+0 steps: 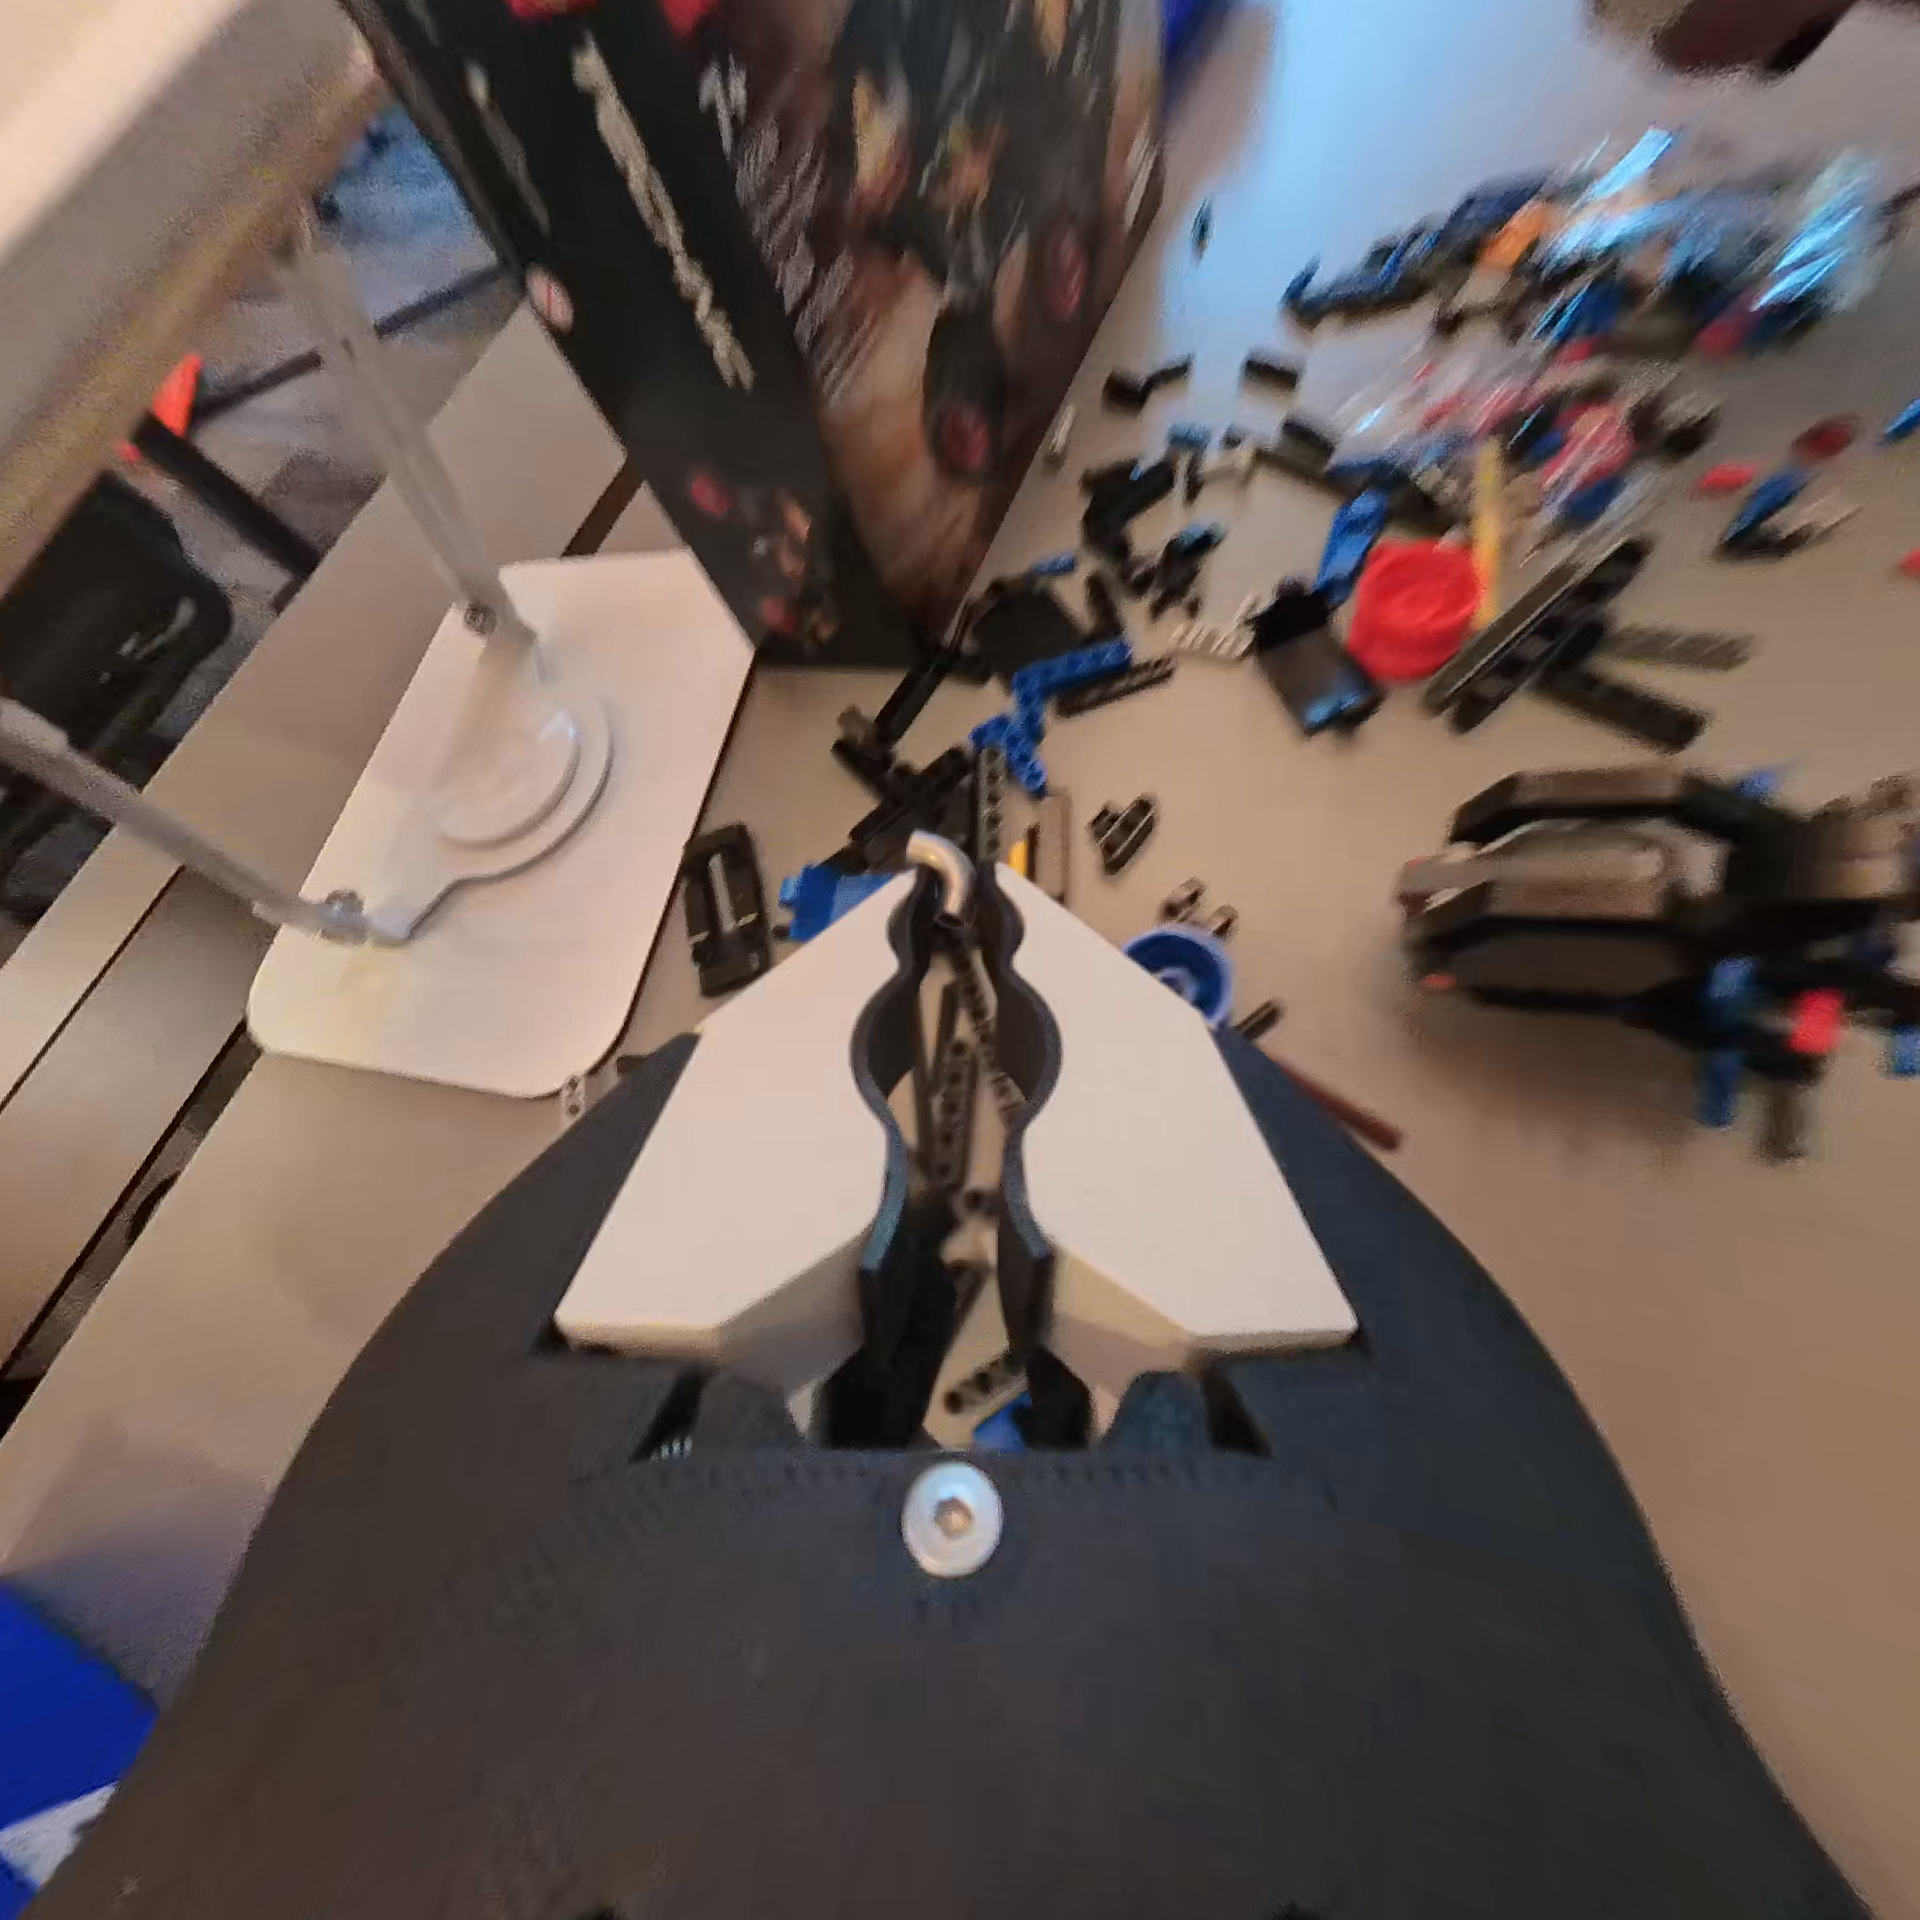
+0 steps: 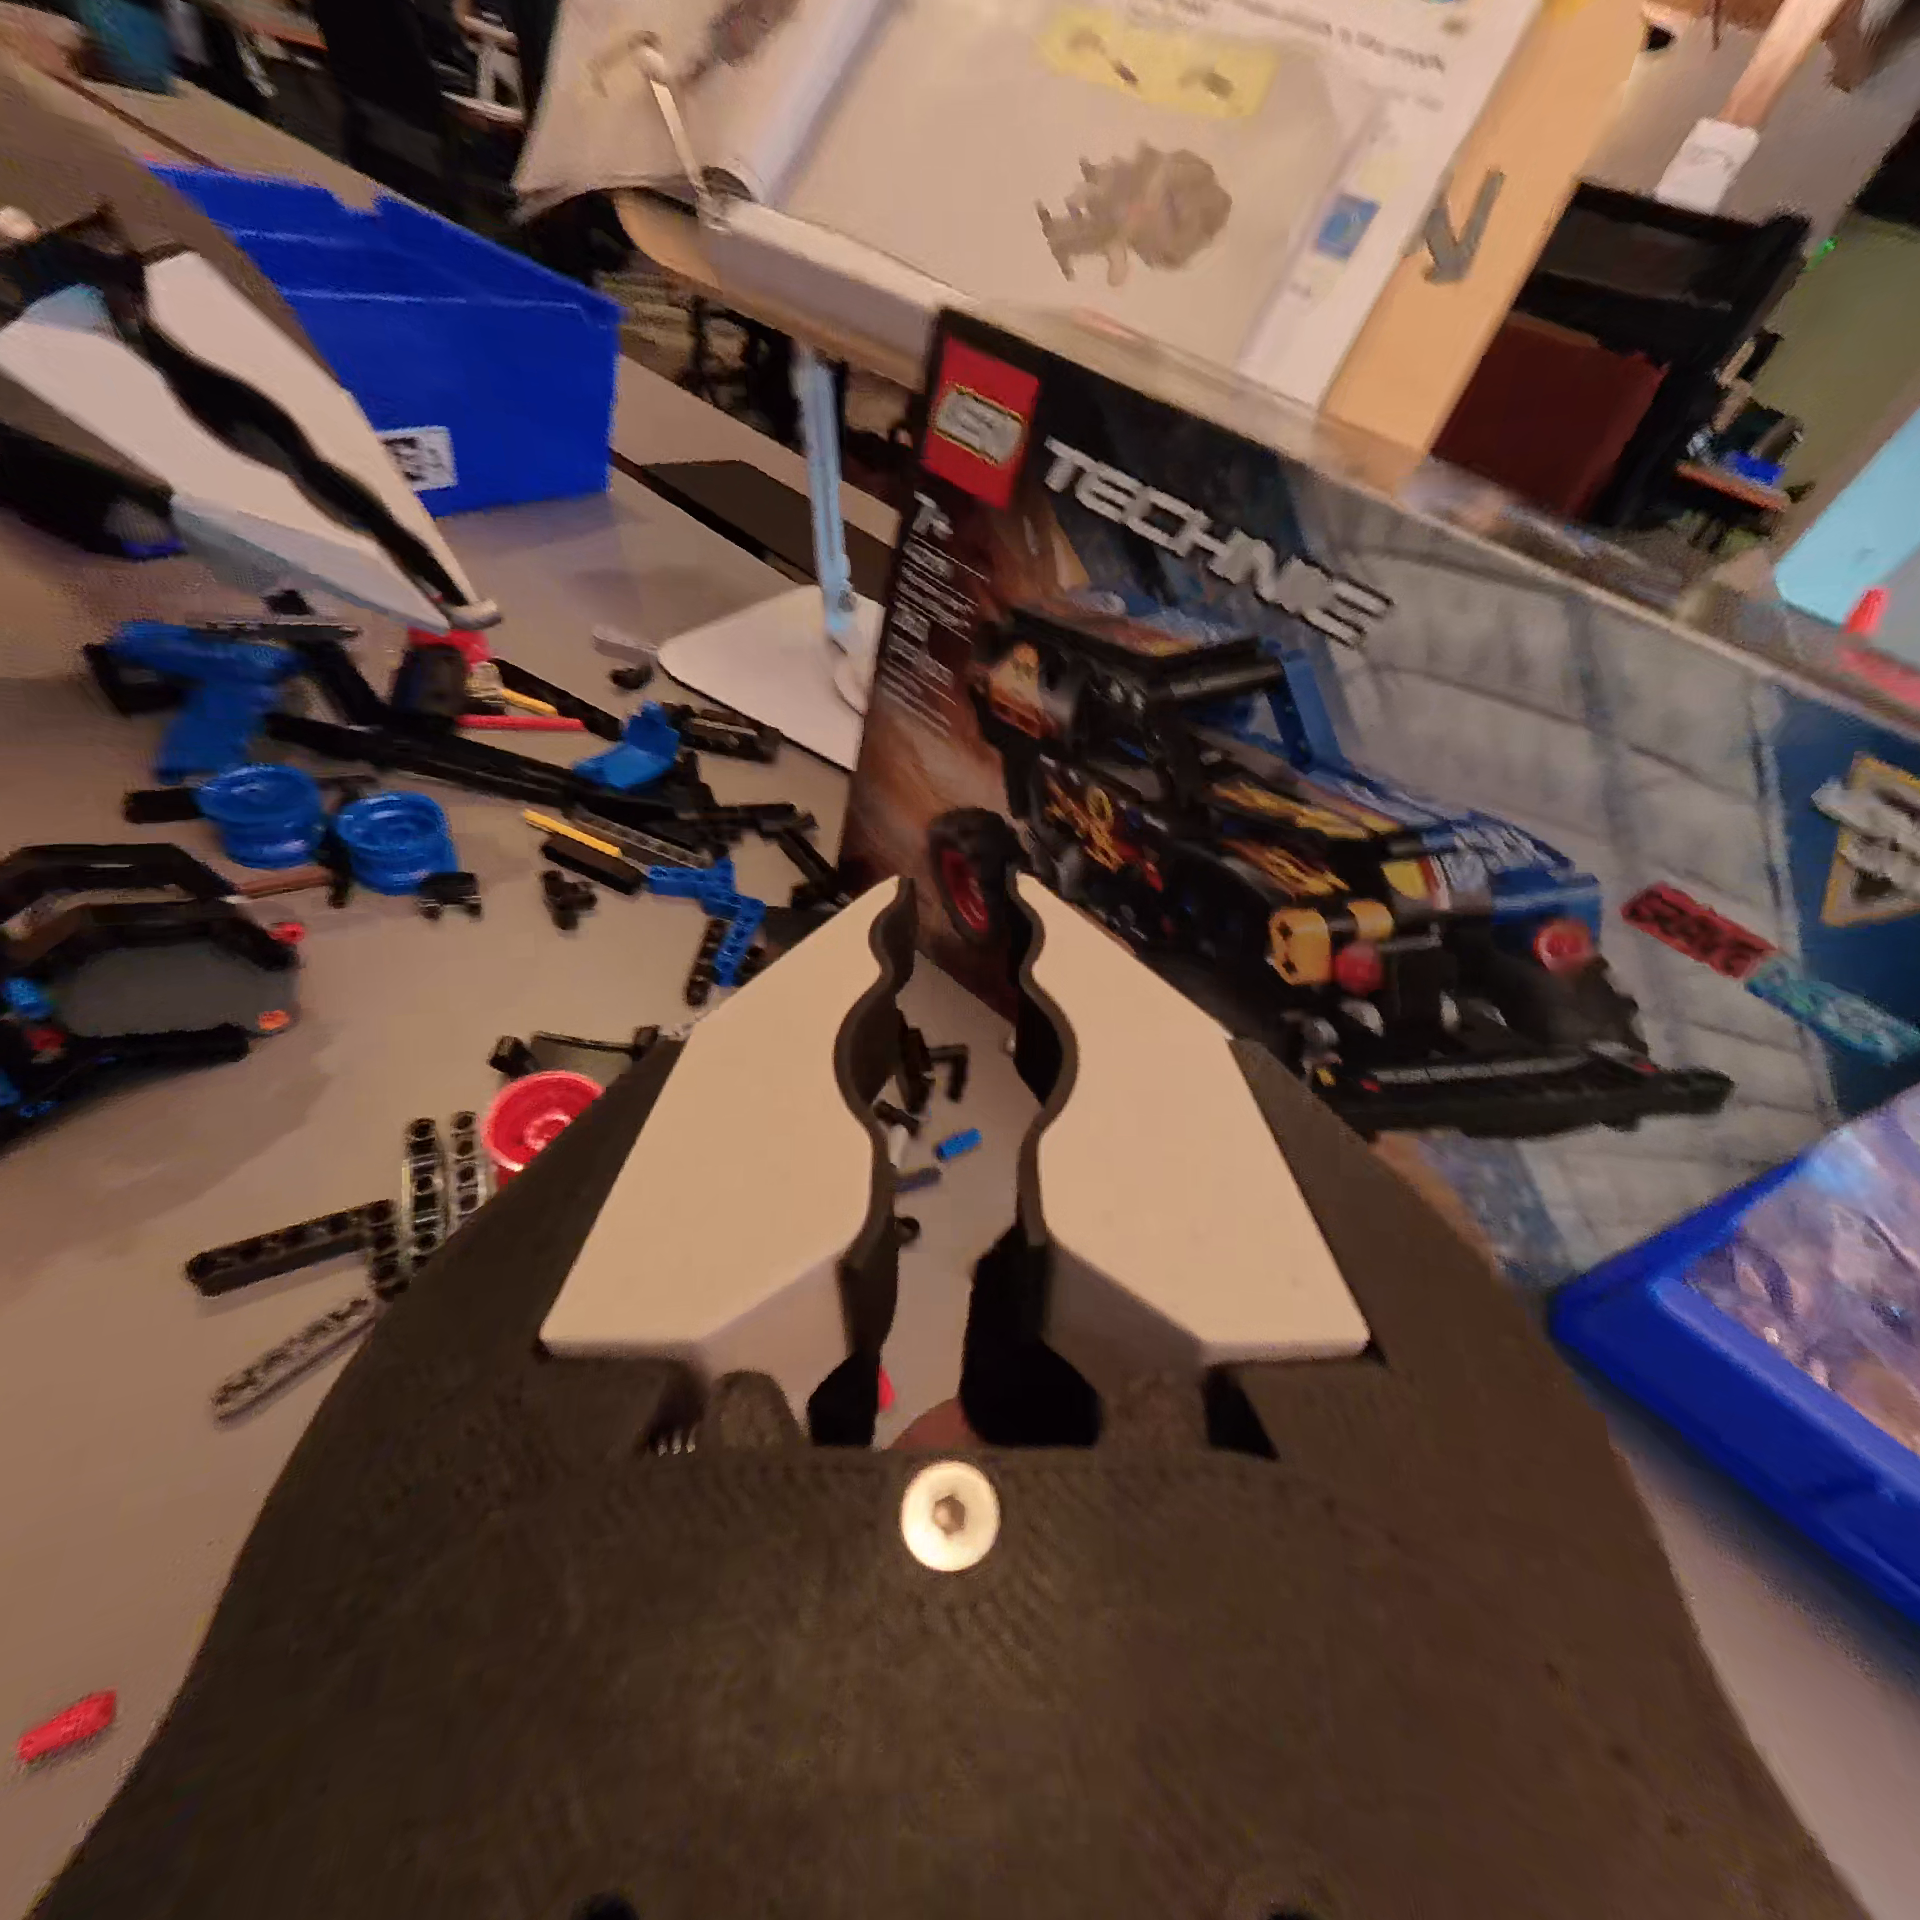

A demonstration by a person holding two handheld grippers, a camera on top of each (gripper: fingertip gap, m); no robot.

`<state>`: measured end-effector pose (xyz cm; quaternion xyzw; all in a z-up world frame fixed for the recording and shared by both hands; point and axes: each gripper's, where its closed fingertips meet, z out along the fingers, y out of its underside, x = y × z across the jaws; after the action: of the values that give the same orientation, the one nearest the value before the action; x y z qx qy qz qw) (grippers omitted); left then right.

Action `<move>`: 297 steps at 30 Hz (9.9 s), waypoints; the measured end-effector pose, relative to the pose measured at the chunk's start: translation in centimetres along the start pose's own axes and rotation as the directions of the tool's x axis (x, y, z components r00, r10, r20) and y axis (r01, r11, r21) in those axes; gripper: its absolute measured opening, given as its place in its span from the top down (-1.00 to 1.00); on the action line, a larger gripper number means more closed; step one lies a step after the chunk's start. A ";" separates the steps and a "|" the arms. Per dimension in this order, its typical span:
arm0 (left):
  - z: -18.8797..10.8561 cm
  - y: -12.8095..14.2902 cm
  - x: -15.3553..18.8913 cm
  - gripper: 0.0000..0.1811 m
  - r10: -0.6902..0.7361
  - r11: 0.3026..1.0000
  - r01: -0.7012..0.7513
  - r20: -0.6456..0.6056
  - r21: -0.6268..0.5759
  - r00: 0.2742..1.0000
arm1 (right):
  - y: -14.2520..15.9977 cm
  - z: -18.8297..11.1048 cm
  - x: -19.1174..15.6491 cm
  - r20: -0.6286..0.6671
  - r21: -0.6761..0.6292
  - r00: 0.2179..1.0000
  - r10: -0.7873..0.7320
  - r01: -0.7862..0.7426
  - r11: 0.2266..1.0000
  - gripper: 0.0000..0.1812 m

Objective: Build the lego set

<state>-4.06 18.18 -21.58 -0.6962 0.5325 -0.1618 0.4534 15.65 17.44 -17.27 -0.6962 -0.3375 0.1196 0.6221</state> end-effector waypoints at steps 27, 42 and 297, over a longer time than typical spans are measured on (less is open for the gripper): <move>-2.4 -9.4 11.4 0.93 -0.203 0.878 0.414 -0.599 0.239 0.774 | -4.7 0.9 -14.3 0.168 0.197 0.807 -0.566 0.535 0.821 0.85; -2.7 -9.7 10.2 0.94 -0.237 0.818 0.500 -0.626 0.284 0.743 | -4.7 1.3 -13.8 0.132 0.162 0.828 -0.545 0.525 0.836 0.95; -2.7 -6.7 5.7 0.94 -0.181 0.770 0.466 -0.552 0.436 0.814 | 14.1 -4.4 0.9 0.508 -0.551 0.853 -0.116 0.426 0.718 0.86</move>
<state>0.15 11.99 -16.23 -0.5560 0.4248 -0.5533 0.4519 23.45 14.60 -29.47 -0.7622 -0.5895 0.0544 0.2619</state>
